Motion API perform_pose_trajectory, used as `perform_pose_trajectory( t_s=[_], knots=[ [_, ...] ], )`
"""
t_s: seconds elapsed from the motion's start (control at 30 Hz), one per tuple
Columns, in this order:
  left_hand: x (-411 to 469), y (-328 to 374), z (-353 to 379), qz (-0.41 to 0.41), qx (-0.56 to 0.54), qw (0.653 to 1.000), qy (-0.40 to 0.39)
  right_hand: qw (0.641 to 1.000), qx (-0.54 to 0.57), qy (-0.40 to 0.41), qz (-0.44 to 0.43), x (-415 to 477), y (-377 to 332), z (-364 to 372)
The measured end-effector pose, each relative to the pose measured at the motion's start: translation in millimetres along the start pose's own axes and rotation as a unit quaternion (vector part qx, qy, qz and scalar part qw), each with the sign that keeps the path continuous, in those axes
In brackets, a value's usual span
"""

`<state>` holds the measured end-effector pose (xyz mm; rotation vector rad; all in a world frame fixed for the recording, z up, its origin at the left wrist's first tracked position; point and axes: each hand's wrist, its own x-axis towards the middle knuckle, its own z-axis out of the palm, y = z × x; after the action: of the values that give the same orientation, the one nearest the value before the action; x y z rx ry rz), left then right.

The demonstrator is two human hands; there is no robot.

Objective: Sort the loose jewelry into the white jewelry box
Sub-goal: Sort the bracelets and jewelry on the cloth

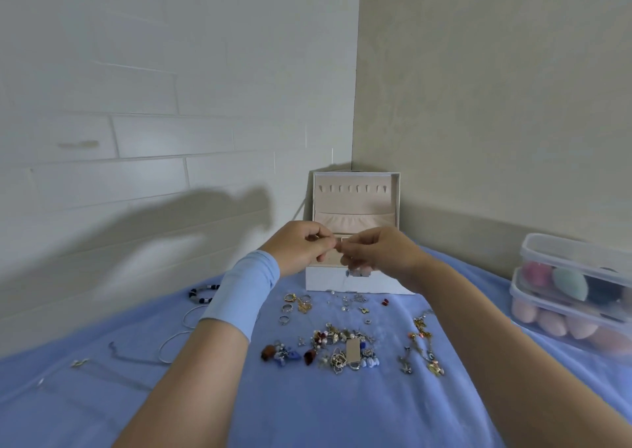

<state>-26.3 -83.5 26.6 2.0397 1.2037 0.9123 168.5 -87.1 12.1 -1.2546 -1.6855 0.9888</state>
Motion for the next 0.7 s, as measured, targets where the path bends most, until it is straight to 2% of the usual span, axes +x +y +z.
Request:
perform_pose_trajectory(
  t_s=[0.13, 0.27, 0.43, 0.53, 0.6, 0.7],
  knots=[
    [12, -8, 9, -0.030, 0.089, 0.995, -0.040, 0.992, 0.069, 0.103, 0.023, 7, 3, -22],
    [26, -18, 28, -0.058, 0.137, 0.985, -0.091, 0.984, 0.099, 0.138, 0.044, 9, 13, -48],
    [40, -16, 48, -0.075, 0.215, 0.962, -0.154, 0.986, -0.110, 0.121, 0.038, 3, 38, -80],
    [48, -11, 62, -0.074, 0.209, 0.957, -0.186, 0.975, -0.205, 0.075, 0.040, -3, 50, -94],
    [54, -8, 71, -0.070, 0.201, 0.959, -0.185, 0.959, -0.277, 0.035, 0.051, -8, 57, -101],
    [61, -8, 84, -0.067, 0.205, 0.958, -0.190, 0.914, -0.398, -0.029, 0.069, -12, 71, -109]
  ],
)
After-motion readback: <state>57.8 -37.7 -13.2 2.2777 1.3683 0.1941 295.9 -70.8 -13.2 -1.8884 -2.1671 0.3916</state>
